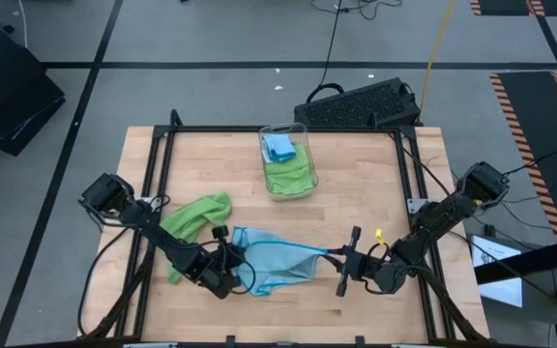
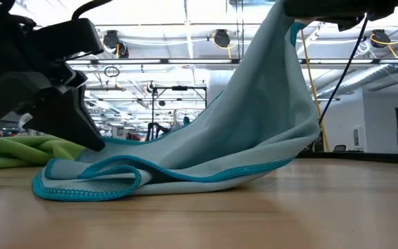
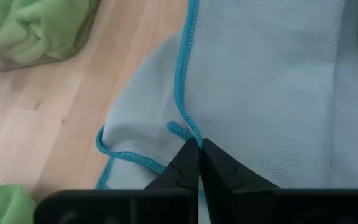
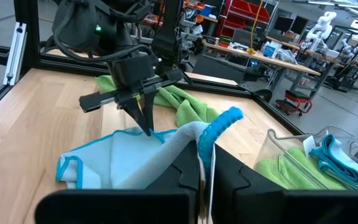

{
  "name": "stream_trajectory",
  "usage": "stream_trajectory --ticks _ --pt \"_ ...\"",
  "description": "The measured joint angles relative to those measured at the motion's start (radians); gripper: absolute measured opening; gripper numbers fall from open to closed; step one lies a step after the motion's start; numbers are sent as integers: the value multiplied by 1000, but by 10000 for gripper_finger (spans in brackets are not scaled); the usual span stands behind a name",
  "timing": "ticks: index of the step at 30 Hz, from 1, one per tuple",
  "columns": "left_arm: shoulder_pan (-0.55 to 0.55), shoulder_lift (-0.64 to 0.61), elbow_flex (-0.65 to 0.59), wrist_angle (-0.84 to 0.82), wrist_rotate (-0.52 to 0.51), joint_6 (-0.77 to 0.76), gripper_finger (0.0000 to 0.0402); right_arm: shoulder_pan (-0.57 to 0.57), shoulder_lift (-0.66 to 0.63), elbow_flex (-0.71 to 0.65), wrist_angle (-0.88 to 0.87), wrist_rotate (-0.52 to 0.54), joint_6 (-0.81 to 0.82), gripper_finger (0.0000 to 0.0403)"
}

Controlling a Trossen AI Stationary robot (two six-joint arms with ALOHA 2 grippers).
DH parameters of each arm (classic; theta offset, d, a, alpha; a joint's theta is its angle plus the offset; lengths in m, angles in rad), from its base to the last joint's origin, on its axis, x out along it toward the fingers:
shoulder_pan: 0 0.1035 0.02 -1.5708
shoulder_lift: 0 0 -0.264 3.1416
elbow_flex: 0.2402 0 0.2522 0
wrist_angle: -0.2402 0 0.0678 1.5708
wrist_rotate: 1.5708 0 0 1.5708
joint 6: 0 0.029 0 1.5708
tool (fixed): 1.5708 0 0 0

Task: Fold microfiber towels
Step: Fold the blue towel

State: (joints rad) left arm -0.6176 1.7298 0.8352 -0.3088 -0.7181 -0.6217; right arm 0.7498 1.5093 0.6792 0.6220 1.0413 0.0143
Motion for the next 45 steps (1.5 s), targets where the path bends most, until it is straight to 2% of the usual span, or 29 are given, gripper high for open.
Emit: stream_trajectory --ticks 6,13,17,25,27,30,35,37,45 --pt "0 -72 25 -61 -27 110 5 0 0 0 15 1 0 6" --pt "-28 -211 68 -29 -103 276 4 0 0 0 86 1 39 17" --pt "-84 -239 68 -9 -140 300 3 16 -1 0 14 -3 118 38" --pt "-178 -236 54 6 -148 248 3 31 -1 0 -168 -206 315 73" --pt "-185 -236 53 17 -148 247 4 29 0 0 -195 -217 344 74" --pt "-185 -234 53 18 -147 233 3 29 0 0 -225 -210 370 63" --pt "-186 -209 53 21 -139 221 4 29 6 0 -234 -211 369 10" --pt "-186 -196 53 22 -136 217 3 29 6 0 -231 -216 366 6" --pt "-187 -190 53 22 -127 201 3 31 6 0 -233 -232 363 80"
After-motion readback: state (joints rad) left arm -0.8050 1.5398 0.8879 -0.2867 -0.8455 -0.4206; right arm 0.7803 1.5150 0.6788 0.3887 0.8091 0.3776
